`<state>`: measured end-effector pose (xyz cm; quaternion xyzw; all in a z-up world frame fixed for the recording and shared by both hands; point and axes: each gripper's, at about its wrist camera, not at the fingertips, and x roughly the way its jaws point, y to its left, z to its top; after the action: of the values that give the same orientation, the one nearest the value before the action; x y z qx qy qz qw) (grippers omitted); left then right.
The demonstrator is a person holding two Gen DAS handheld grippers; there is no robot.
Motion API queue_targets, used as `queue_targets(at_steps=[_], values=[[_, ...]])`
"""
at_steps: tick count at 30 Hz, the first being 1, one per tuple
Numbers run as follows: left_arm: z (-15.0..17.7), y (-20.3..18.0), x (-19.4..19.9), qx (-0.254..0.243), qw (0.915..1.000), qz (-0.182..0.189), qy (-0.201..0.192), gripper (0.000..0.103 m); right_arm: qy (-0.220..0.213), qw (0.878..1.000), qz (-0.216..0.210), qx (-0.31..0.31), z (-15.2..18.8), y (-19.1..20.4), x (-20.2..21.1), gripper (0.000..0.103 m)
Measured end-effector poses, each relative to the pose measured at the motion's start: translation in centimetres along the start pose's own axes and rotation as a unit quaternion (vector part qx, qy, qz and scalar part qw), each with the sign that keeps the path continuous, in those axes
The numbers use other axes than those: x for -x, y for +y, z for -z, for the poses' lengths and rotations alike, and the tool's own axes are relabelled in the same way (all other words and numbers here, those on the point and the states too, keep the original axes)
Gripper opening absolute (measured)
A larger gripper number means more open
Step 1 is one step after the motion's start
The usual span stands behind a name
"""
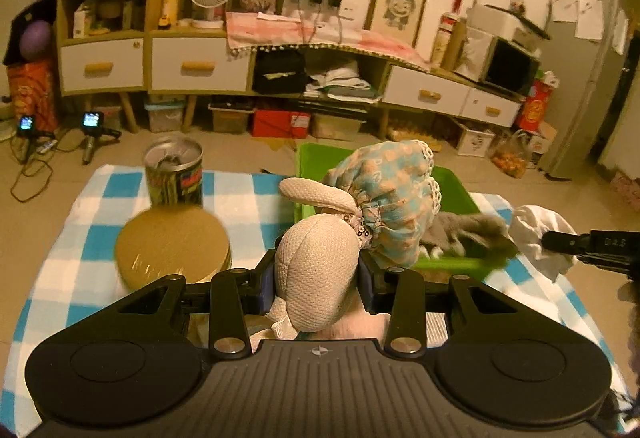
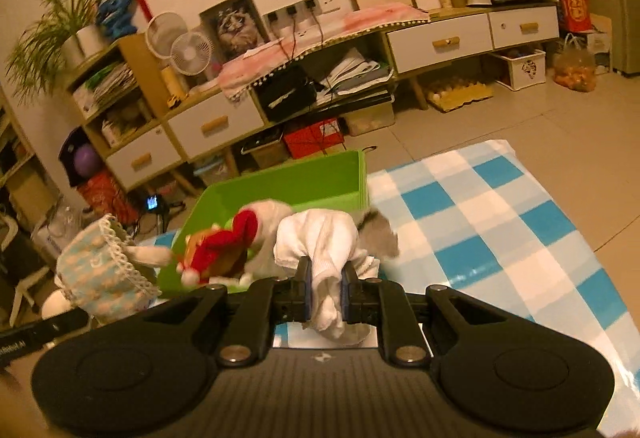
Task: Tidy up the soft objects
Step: 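Carry bunny and white cloth over the green tub and release both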
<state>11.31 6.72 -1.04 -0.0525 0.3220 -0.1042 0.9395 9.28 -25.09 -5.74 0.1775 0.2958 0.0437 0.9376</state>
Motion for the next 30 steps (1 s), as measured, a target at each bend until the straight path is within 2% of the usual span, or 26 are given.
queue_targets(at_steps=[5,11,18,30], values=[[-2.5,-1.0,-3.6,-0.007,0.9997,-0.023,0.005,0.040,0.002,1.000,-0.008,-0.014,-1.3,0.5,-3.1,0.009],[-4.5,-2.8,-8.6,-0.038,0.9982,-0.043,0.018,0.041,0.005,1.000,0.013,-0.020,-1.8,0.8,-6.9,0.009],[-5.2,-3.8,-14.1,-0.074,0.9938,-0.065,0.051,0.041,0.006,0.995,0.012,-0.096,-1.8,-0.9,-9.0,0.009],[-6.0,-4.7,-17.4,-0.114,0.9881,-0.084,0.061,0.042,0.020,0.995,0.027,-0.095,-1.1,-0.7,-10.7,0.011]])
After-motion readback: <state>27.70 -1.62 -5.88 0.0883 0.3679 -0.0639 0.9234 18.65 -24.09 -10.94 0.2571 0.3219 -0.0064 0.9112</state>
